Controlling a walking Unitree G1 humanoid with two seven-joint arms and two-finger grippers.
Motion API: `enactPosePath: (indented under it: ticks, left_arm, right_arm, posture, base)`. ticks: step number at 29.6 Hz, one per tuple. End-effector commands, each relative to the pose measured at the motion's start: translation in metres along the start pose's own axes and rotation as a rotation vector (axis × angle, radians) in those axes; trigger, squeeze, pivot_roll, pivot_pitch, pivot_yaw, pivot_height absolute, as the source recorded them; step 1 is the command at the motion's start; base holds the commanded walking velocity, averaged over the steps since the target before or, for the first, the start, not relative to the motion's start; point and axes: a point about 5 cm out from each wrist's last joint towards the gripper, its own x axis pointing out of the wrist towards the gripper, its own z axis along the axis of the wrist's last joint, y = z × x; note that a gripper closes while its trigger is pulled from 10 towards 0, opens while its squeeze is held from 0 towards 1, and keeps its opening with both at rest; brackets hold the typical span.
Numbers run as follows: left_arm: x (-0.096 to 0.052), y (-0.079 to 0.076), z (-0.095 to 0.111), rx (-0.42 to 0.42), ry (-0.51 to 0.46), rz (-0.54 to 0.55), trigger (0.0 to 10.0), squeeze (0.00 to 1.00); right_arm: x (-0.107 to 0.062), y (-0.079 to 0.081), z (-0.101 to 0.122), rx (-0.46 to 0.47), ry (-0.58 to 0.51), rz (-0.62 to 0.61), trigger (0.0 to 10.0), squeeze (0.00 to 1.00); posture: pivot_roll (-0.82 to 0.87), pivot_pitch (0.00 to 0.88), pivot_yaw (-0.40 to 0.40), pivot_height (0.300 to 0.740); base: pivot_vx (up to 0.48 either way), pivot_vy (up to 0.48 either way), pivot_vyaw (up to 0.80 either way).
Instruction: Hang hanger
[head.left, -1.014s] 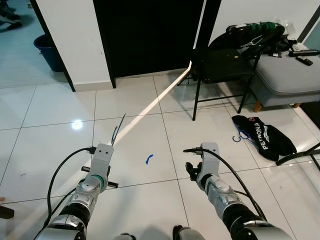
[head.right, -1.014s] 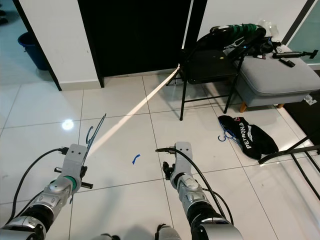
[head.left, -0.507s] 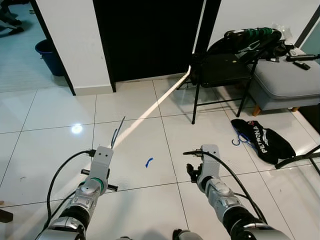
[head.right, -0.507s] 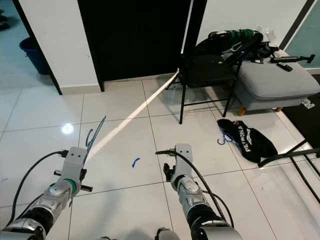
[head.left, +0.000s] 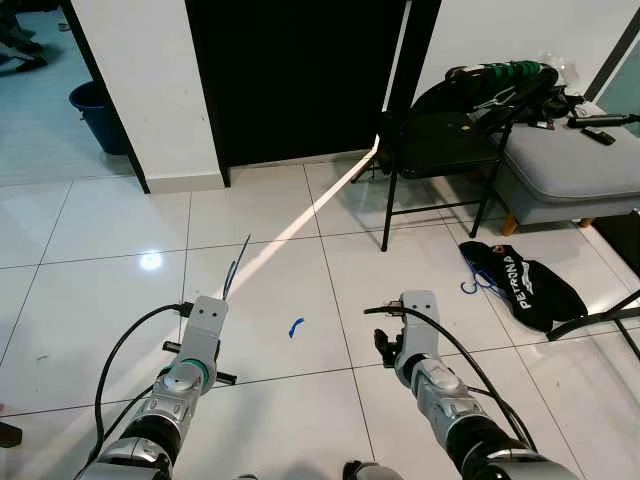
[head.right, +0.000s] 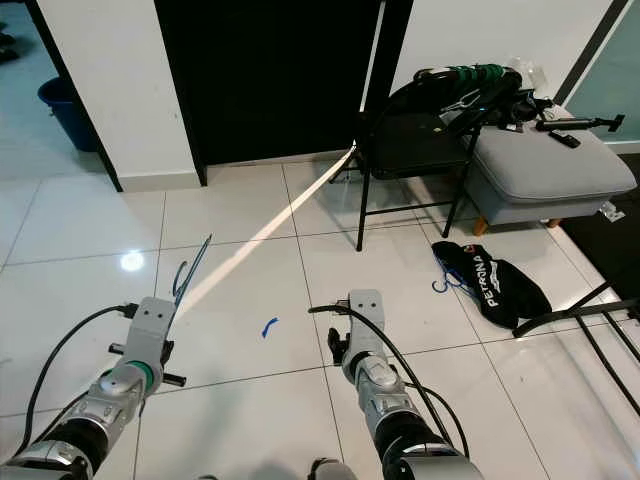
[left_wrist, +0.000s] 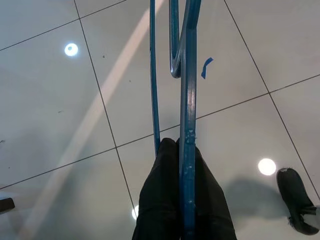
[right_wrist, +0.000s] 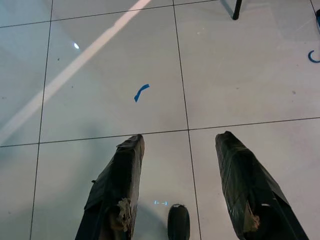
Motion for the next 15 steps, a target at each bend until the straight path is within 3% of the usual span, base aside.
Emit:
enactPosePath:
  ticks: [1,15]
  left_arm:
    - [-0.0013,-0.0029,-0.0077,0.007,0.022,-0.005,10.0,0.00]
    - [-0.0009,-0.0050,-0.0046,0.028,0.005,0.000,10.0,0.00]
  right_arm:
    - [-0.0023,-0.0029,-0.0077,-0.001,0.020,-0.012,10.0,0.00]
    - [-0.0021,-0.0038,-0.0064,-0.033,0.014,-0.017,10.0,0.00]
  posture:
    - [0.03,0.000,0.021,0.740]
    - [0.04,0.000,0.014,0.740]
  base:
    - [0.000,0.000,0.00]
    - [0.000,0.000,0.00]
